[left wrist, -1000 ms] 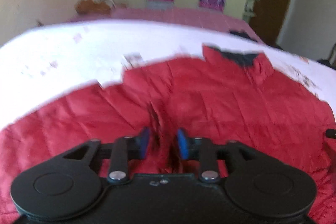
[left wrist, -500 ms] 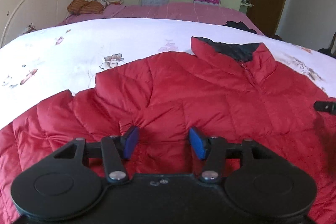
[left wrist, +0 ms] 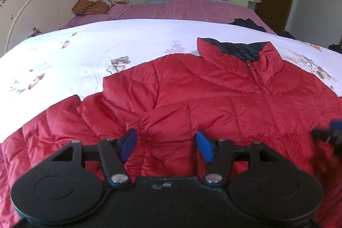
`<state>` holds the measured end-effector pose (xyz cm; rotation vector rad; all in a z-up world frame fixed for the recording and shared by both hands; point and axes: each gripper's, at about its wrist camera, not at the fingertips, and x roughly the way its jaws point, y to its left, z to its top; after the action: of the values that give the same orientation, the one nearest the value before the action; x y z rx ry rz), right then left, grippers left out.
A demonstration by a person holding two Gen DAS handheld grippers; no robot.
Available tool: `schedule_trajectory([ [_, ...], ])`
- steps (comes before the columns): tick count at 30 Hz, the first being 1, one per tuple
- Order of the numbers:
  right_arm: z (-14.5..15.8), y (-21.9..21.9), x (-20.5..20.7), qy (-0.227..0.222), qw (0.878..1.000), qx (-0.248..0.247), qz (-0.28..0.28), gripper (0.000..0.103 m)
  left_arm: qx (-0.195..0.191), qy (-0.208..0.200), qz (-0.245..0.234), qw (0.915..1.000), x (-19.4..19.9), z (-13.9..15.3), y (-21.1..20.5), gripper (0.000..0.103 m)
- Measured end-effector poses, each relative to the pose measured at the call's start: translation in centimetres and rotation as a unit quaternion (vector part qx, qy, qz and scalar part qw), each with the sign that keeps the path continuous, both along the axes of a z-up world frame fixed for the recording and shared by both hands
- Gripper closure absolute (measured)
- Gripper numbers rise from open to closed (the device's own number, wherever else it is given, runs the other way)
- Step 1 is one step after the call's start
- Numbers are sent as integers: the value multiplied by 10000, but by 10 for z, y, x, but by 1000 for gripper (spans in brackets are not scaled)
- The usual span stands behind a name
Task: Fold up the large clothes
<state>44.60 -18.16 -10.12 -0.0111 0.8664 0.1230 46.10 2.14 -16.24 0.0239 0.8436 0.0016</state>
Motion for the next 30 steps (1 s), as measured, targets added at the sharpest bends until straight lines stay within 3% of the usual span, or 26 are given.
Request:
schedule_trajectory([
  [9,-18,8,3,50,9997,-246,47,38,-200,-29,272,9994,-21,21,21,36],
  [15,0,14,2,86,9999,-86,-23,38,-269,-55,445,9986,-45,33,37,34],
  [18,12,33,-6,-151,9997,57,199,38,-266,-39,588,9979,-55,35,46,33],
  [21,6,57,-6,-16,9986,56,518,38,-244,-2,691,9973,-63,36,56,33],
  [26,-11,73,0,156,9972,-284,671,38,-294,19,1036,9942,-83,41,84,30],
  [30,-3,78,2,102,9976,-129,673,38,-486,109,1460,9880,-104,39,118,28],
])
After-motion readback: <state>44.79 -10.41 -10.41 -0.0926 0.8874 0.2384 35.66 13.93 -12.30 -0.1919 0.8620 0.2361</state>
